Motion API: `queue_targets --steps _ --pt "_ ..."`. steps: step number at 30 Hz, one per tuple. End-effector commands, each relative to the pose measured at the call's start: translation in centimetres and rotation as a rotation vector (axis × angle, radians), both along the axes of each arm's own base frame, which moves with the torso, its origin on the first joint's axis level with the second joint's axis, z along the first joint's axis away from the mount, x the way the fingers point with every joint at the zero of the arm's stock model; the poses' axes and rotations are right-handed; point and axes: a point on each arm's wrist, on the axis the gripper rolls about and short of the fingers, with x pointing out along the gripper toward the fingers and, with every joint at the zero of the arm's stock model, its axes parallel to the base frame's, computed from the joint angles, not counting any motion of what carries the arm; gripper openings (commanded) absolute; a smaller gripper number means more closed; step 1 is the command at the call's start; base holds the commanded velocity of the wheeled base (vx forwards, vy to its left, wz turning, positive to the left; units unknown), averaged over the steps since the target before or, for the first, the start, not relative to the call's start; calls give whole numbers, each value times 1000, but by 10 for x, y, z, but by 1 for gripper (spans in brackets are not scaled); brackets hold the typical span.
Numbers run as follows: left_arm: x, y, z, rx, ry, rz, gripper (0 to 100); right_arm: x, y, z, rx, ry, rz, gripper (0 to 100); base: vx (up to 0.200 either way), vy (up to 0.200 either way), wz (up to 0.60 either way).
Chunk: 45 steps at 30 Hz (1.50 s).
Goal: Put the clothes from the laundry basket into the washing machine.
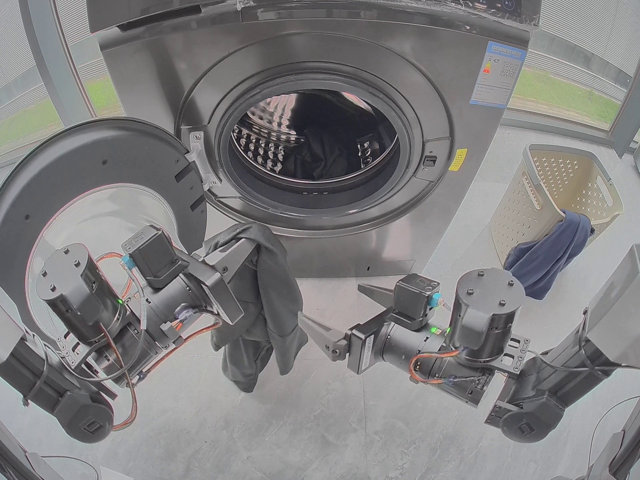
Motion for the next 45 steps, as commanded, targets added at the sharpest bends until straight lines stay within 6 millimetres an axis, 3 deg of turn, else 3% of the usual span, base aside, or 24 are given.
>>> queue_targets --steps 1,7,15,24,27,38,45 --pt "6 -3 -9 17 29 10 0 -10 8 -1 -2 2 37 100 0 0 0" --pt "8 -5 -12 22 35 8 0 -4 19 0 23 -25 45 100 0 0 0" --pt "8 -6 -6 4 19 24 0 29 38 -4 48 -74 13 100 0 0 0" --pt "8 -5 -5 2 16 24 0 46 52 -13 56 -87 7 100 0 0 0" --pt "8 -5 -5 1 16 22 0 54 49 -15 55 -88 -13 100 0 0 0" --pt "6 -4 -6 9 18 16 0 94 2 -15 22 -103 -164 100 0 0 0" --pt "2 -6 -3 2 10 3 0 94 7 -26 15 -95 -155 100 0 0 0"
